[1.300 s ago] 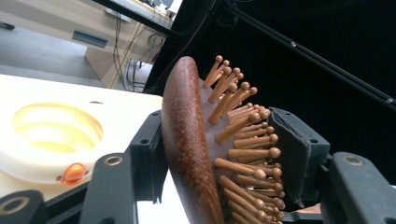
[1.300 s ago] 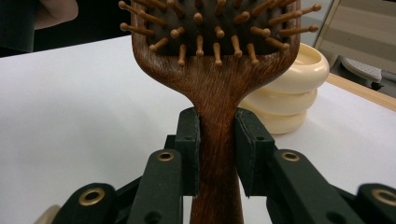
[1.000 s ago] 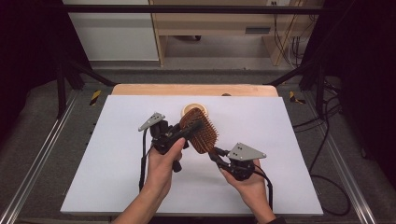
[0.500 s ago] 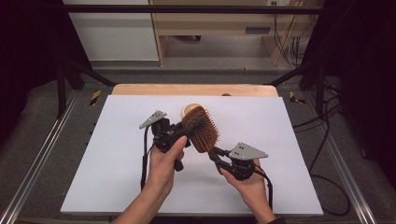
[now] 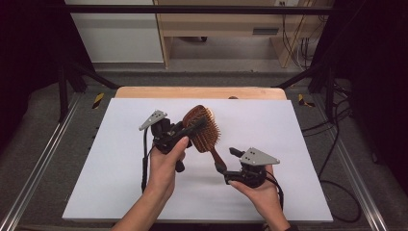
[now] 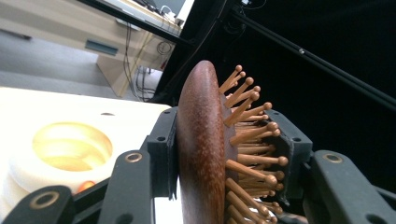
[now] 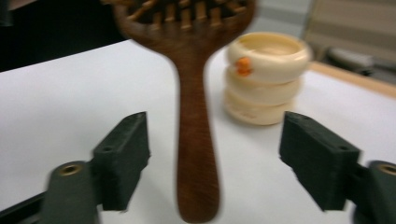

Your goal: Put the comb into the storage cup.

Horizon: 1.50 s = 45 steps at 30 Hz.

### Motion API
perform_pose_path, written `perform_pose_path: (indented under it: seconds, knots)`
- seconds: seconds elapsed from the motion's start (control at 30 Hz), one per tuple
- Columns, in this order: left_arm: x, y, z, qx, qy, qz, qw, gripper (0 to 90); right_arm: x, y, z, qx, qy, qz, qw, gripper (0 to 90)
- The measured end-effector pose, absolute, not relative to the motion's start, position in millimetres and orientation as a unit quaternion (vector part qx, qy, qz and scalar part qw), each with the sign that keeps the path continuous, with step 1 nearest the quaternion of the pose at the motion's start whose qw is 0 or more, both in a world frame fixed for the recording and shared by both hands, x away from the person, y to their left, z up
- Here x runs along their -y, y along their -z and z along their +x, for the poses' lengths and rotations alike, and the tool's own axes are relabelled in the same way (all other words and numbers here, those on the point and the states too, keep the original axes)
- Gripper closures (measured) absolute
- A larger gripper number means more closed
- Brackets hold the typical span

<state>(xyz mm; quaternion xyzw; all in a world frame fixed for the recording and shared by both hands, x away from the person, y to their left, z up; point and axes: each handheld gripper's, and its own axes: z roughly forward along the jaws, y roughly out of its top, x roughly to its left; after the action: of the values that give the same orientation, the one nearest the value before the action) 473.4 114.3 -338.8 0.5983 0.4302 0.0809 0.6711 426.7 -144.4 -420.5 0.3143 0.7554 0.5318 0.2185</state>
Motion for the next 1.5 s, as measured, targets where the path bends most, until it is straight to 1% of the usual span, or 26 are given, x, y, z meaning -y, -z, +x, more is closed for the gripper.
perform_pose_path:
  seconds: [0.13, 0.2, 0.27, 0.37, 0.5, 0.6, 0.83, 1.17, 1.5]
  knots:
    - [-118.2, 332.5, 471.7, -0.425, -0.093, 0.600, 0.672, 51.7, 157.2, 418.2, 420.7, -0.737, -0.532, 0.329, 0.256, 11.4]
    - [-120.7, 329.8, 471.6, -0.423, -0.098, 0.601, 0.671, 51.7, 164.1, 420.5, 417.6, -0.734, -0.528, 0.332, 0.270, 10.8]
    - [-123.2, 327.8, 471.8, -0.423, -0.100, 0.601, 0.671, 51.6, 172.4, 421.4, 414.9, -0.731, -0.516, 0.353, 0.273, 12.1]
    - [-126.7, 324.7, 472.5, -0.424, -0.106, 0.600, 0.671, 51.7, 188.1, 422.2, 408.7, -0.729, -0.511, 0.369, 0.267, 9.7]
    - [-127.7, 322.4, 474.7, -0.427, -0.109, 0.597, 0.670, 51.6, 210.0, 428.6, 403.0, -0.732, -0.513, 0.365, 0.259, 4.4]
    - [-126.8, 321.1, 476.1, -0.428, -0.107, 0.596, 0.671, 51.5, 216.9, 432.7, 406.8, -0.729, -0.509, 0.376, 0.262, 6.1]
    - [-118.7, 311.7, 481.0, -0.423, -0.114, 0.598, 0.671, 51.5, 224.9, 435.2, 410.3, -0.720, -0.514, 0.385, 0.262, 5.1]
    - [-107.0, 291.7, 494.3, -0.410, -0.123, 0.604, 0.673, 51.6, 224.7, 439.4, 413.4, -0.723, -0.514, 0.386, 0.254, 4.8]
    - [-101.1, 272.1, 508.0, -0.399, -0.144, 0.607, 0.672, 51.5, 224.9, 439.9, 414.4, -0.722, -0.516, 0.384, 0.255, 4.7]
